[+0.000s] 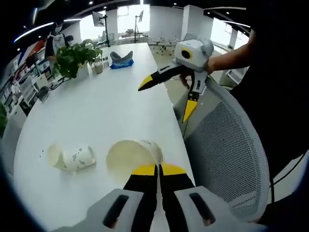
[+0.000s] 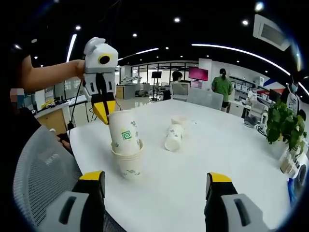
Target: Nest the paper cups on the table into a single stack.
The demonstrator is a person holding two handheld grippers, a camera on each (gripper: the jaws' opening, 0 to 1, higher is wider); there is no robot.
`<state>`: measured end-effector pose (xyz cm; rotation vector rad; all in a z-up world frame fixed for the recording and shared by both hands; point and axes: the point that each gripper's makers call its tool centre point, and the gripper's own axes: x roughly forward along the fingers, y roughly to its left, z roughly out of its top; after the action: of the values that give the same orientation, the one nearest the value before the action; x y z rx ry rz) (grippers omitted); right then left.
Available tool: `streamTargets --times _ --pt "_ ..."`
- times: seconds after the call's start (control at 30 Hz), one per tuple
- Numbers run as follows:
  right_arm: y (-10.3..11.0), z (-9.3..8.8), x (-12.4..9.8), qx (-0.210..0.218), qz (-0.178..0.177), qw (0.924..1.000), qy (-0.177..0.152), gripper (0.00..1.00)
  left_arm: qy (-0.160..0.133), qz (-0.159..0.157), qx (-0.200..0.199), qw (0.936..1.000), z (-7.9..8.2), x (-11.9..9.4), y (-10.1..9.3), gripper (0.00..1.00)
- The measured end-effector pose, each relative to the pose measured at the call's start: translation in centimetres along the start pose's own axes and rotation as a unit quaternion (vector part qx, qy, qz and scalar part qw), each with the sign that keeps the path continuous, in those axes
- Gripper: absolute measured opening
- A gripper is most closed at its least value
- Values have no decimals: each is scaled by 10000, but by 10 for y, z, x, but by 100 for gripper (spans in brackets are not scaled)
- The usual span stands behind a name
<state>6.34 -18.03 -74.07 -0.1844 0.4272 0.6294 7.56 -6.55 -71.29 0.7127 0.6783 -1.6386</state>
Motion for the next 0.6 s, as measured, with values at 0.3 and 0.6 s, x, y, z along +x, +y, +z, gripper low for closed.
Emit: streamTargets --times 0.3,0.6 --pt "0 0 0 -5 -18 10000 16 87 140 -194 2 9997 0 22 -1 1" --pt "-1 -1 0 -15 -29 10000 35 87 219 -319 -154 9991 -9 46 1 1"
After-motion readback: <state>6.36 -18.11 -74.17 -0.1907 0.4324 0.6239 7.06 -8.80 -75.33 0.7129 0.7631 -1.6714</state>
